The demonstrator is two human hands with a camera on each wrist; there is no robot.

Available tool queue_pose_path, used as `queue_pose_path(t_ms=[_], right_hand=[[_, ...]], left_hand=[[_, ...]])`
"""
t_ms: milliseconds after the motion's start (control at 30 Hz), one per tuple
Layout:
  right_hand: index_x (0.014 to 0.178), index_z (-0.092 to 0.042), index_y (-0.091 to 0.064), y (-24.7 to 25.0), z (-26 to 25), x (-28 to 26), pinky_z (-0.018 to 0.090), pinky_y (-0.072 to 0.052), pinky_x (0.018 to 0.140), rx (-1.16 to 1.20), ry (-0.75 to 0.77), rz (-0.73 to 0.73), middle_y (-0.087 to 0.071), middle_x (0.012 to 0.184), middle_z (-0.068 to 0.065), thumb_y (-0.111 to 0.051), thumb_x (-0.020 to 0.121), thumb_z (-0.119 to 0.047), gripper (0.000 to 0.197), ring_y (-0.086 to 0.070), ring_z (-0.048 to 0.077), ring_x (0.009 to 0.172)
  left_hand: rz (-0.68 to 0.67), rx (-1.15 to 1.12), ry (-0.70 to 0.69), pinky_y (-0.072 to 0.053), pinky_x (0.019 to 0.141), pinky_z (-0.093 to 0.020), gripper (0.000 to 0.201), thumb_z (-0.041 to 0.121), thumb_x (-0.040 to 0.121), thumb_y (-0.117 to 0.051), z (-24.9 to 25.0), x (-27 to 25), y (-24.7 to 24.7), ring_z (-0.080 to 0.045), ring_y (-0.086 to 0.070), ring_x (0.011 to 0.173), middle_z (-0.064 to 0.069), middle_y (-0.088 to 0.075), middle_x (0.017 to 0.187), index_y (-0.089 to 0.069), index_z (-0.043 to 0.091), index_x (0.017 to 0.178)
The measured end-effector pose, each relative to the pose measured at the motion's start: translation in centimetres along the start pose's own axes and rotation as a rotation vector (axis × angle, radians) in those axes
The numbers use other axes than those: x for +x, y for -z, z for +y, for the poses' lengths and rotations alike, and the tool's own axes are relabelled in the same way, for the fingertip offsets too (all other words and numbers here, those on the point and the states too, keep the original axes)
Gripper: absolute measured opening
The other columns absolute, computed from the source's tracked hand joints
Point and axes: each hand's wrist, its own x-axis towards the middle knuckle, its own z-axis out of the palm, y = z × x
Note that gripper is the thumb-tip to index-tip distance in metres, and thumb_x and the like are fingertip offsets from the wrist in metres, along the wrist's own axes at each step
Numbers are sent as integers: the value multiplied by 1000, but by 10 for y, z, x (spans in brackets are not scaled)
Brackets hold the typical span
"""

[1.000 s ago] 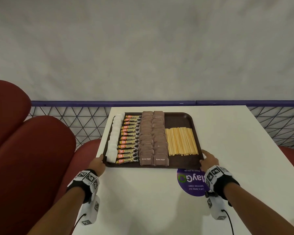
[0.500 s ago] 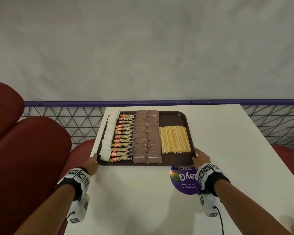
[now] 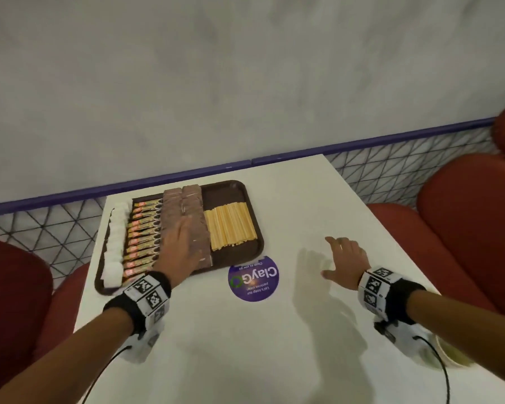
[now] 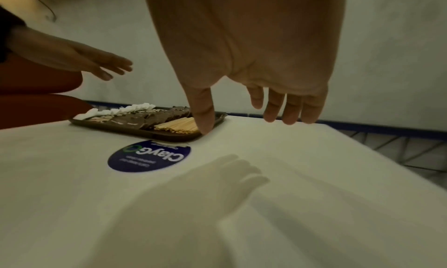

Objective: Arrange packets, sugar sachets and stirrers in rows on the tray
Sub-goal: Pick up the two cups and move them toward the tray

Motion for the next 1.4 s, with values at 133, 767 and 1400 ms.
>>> queue_pose_path(t_ms=[133, 767, 1400], right_hand=[[146, -20, -6, 14, 68, -32, 42, -22, 111, -79, -174, -22, -19, 148, 6, -66, 73, -53, 100, -21, 27, 136], [134, -8, -12, -4, 154, -108, 24, -47, 59, 228, -504, -475, -53, 99, 7, -78, 68, -35, 97, -59, 18, 72], [126, -20, -38, 79, 55, 76, 26, -42, 65, 53, -56, -251, -44, 107, 6, -73, 70, -27, 67, -49, 23, 93]], left_hand=[[-262, -142, -174, -10, 116, -37, 83, 31, 88, -60, 110, 1, -53, -25, -7, 145, -7, -6, 158, -6, 19, 150], [-768, -380, -401, -33, 109, -42, 88, 22, 79, -69, 343, -41, -188, -28, -38, 131, -7, -35, 144, -17, 35, 148], [-212, -581, 102, -40, 100, -31, 75, 26, 68, -81, 152, 97, -99, -22, -50, 116, -6, -52, 127, -43, 13, 132]])
